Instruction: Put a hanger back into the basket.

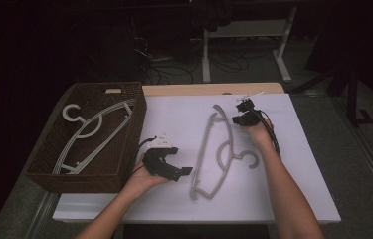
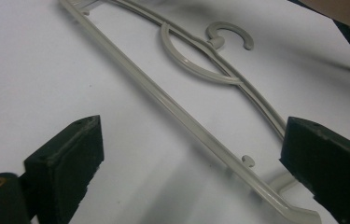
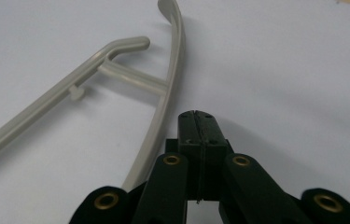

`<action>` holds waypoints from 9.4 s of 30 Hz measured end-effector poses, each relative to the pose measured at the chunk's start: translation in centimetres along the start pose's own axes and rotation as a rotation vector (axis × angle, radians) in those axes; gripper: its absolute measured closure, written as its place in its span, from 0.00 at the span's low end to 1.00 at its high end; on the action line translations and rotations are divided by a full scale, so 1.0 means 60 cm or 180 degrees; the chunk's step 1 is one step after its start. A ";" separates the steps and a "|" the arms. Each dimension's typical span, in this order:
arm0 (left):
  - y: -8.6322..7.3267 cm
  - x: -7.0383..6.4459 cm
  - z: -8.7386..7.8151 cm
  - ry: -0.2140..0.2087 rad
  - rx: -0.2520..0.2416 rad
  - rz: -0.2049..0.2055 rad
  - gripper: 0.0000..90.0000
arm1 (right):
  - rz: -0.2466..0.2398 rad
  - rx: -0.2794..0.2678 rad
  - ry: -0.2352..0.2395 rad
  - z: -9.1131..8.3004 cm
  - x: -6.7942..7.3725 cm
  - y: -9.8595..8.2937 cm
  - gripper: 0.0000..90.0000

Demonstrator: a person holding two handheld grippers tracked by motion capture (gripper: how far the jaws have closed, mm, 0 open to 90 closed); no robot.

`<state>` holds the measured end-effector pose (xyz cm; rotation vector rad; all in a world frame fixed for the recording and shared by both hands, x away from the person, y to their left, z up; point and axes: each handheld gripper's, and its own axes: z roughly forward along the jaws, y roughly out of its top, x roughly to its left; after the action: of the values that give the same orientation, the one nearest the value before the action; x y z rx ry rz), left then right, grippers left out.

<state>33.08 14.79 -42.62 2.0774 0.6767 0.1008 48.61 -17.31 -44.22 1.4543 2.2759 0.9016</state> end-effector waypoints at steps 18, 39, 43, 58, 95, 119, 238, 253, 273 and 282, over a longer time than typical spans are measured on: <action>0.003 0.003 -0.008 0.0048 -0.0077 0.0006 0.03 | -0.0331 0.0146 0.0357 0.076 0.100 0.055 0.99; 0.002 0.008 -0.007 0.0121 -0.0059 -0.0038 0.03 | -0.0842 -0.0073 0.0895 -0.040 0.194 -0.005 0.99; 0.002 0.006 -0.003 0.0144 -0.0023 -0.0023 0.03 | -0.0917 -0.0005 0.0975 -0.071 0.209 -0.045 0.99; 0.002 0.007 -0.003 0.0159 -0.0008 -0.0031 0.03 | -0.1270 0.0388 0.1079 -0.110 0.265 -0.152 0.99; 0.003 0.007 0.005 0.0149 0.0020 -0.0033 0.03 | -0.0977 0.0585 0.0221 -0.141 0.129 -0.183 0.99; 0.005 0.009 0.000 0.0132 -0.0017 -0.0033 0.03 | -0.0724 0.0105 0.0527 -0.053 0.120 -0.051 0.99; 0.074 0.025 0.154 -0.0119 0.1048 0.0819 0.72 | -0.0921 0.0348 0.0943 -0.183 0.140 -0.247 0.99; 0.072 0.006 0.152 -0.0051 0.1111 0.1092 0.91 | -0.0946 0.0354 0.0881 -0.184 0.137 -0.245 0.99; 0.123 0.012 0.054 0.0339 0.0830 0.0748 0.92 | -0.0564 -0.0568 0.0968 -0.246 0.107 -0.217 0.35; 0.182 0.028 -0.059 0.0709 0.0615 0.0601 0.92 | -0.0507 -0.0734 0.0962 -0.260 0.091 -0.218 0.23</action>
<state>38.01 13.62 -32.20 2.3362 0.6416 0.3924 28.37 -21.72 -40.34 1.0838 2.3546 1.3580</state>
